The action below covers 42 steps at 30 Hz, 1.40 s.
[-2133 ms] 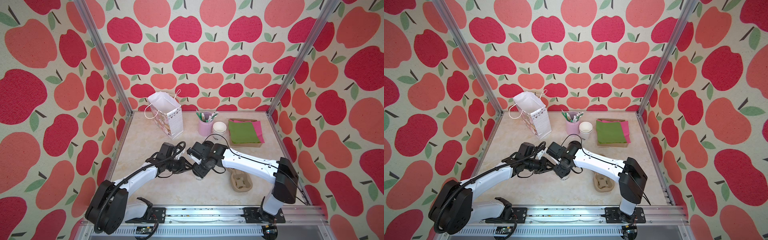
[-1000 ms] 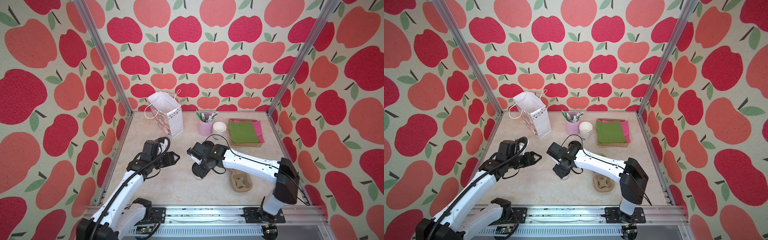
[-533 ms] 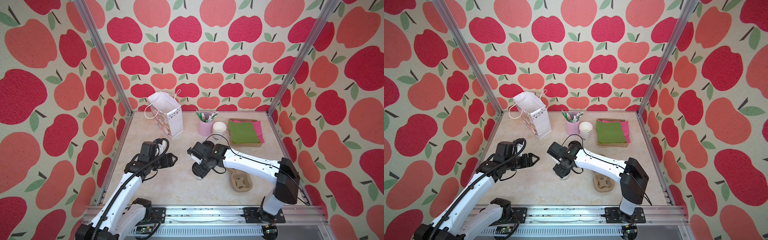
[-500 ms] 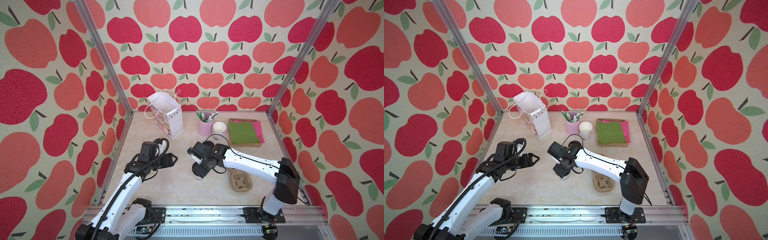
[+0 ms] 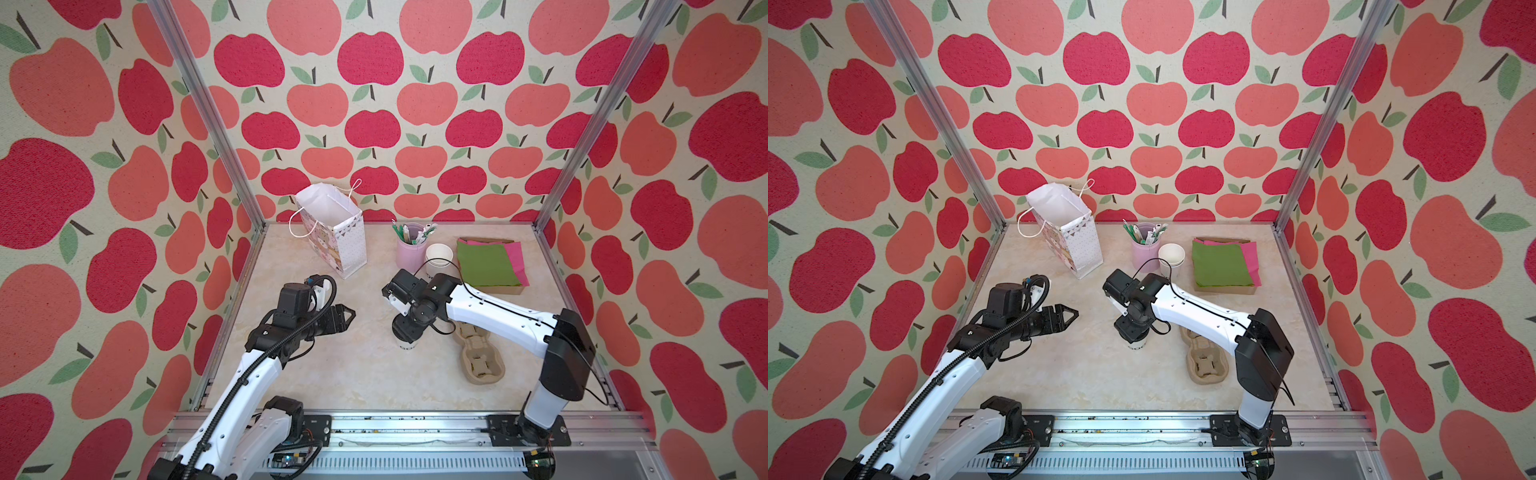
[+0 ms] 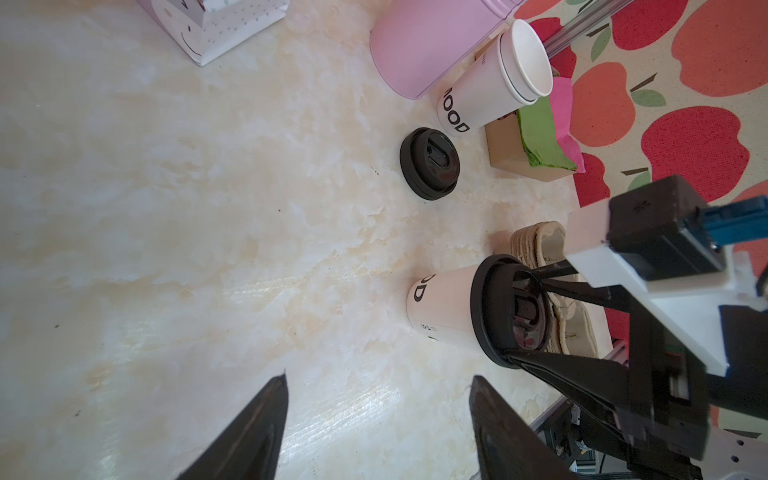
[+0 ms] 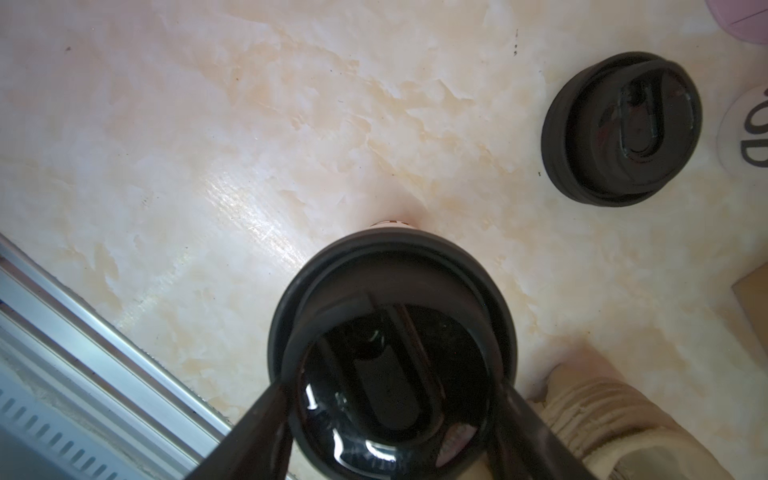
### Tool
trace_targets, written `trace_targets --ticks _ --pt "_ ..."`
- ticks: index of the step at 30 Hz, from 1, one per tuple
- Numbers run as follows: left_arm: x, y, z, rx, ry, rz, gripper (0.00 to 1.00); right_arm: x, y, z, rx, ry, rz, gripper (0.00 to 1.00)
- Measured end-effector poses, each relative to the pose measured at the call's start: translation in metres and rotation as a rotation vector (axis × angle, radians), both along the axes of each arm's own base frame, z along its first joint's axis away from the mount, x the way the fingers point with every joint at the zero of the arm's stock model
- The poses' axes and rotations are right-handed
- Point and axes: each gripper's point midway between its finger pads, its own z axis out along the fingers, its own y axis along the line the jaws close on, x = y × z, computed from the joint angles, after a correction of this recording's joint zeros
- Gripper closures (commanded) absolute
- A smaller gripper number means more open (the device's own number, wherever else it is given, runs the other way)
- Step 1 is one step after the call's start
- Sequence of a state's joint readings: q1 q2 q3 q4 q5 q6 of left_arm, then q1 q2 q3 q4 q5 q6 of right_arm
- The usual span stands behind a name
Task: Pack the takeout coffee
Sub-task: 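Lift the lidded cup by its lid with the right gripper toward the pink holder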
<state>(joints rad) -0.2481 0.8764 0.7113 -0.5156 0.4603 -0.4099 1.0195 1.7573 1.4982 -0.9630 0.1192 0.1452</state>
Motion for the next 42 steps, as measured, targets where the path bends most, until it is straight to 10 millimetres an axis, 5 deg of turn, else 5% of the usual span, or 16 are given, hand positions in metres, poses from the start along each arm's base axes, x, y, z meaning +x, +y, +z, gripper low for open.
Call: trace_targets --ticks 19,30,42 --pt "0.004 -0.001 0.013 -0.026 -0.053 0.011 0.26 0.116 0.030 0.034 0.072 -0.103 -0.036 0.47" --pt "0.005 -0.001 0.012 -0.030 -0.055 0.016 0.24 0.148 0.061 0.027 0.104 -0.094 -0.013 0.47" --pt "0.002 0.000 0.012 -0.040 -0.060 0.023 0.23 0.159 0.059 0.017 0.091 -0.060 -0.028 0.46"
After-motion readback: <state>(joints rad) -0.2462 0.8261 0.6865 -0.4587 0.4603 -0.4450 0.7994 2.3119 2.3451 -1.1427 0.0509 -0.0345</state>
